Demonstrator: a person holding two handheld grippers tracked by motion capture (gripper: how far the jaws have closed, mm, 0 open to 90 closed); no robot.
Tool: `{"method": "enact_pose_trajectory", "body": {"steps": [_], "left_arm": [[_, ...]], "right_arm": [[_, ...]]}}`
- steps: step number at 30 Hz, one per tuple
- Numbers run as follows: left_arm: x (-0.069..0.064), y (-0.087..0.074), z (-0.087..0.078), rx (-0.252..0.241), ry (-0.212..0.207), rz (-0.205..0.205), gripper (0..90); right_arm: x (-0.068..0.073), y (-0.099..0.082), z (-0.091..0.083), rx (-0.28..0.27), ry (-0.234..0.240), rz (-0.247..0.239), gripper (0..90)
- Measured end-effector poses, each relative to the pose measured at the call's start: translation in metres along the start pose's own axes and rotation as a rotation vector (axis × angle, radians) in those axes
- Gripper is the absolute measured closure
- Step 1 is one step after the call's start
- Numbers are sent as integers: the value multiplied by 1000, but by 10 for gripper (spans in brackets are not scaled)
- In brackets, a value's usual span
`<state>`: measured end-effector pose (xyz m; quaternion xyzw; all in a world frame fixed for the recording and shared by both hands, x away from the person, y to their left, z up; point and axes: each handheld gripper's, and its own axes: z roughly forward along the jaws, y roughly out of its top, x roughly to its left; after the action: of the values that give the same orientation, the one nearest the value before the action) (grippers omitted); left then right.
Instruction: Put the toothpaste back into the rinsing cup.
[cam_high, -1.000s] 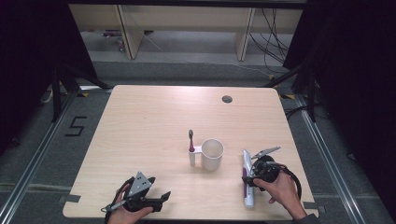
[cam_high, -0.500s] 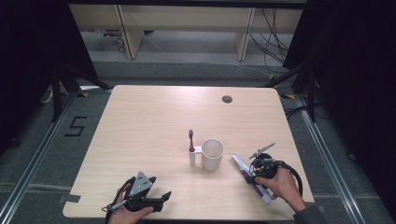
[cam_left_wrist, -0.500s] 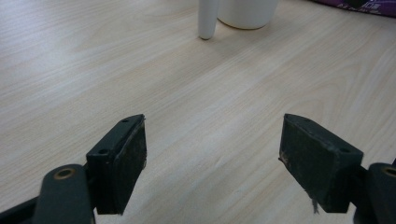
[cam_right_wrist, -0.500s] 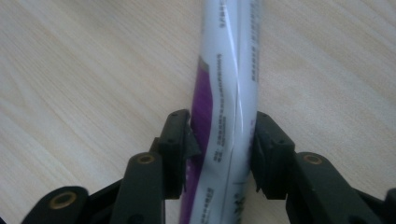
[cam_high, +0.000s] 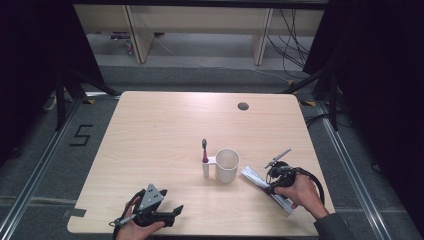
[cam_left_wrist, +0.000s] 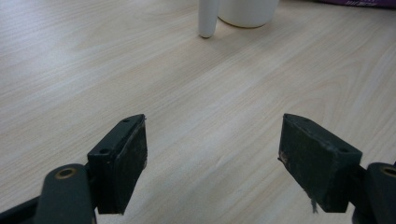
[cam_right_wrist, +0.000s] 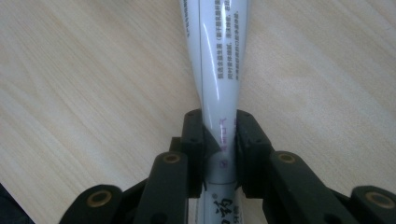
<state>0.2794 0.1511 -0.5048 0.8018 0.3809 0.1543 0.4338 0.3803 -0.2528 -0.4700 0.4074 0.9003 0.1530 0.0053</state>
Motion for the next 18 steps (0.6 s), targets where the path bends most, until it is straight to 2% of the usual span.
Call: {"method": "enact_pose_trajectory", "body": {"steps": [1,2,4,5,6,7,8,9,13,16,18], "left_arm": [[0,0,0,0,-2,1,235],[0,0,0,1,-2,1,235],[0,0,0,-3,-5,1,235],[0,0,0,0,-5,4,235],[0,0,0,4,-4,4,235],[0,0,0,3,-4,6,235],[0,0,1,-12,-6,-10,235],[0,0,0,5,-4,4,235],[0,0,0,5,-4,5,236],[0,0,0,6,-5,7,237],[0,0,0,5,-5,6,240]], "right_arm": [[1,1,0,15,5,13,762],[0,2,1,12,-1,-4,762],[2,3,1,34,-5,6,761],[2,4,3,36,-8,-5,760],[3,5,3,45,-7,10,761],[3,6,4,53,-13,-1,760],[2,8,5,54,-17,-26,760],[3,8,6,64,-23,-15,759],[4,11,8,79,-32,-55,758],[6,12,8,101,-49,-50,759],[5,13,9,95,-46,-79,759]]}}
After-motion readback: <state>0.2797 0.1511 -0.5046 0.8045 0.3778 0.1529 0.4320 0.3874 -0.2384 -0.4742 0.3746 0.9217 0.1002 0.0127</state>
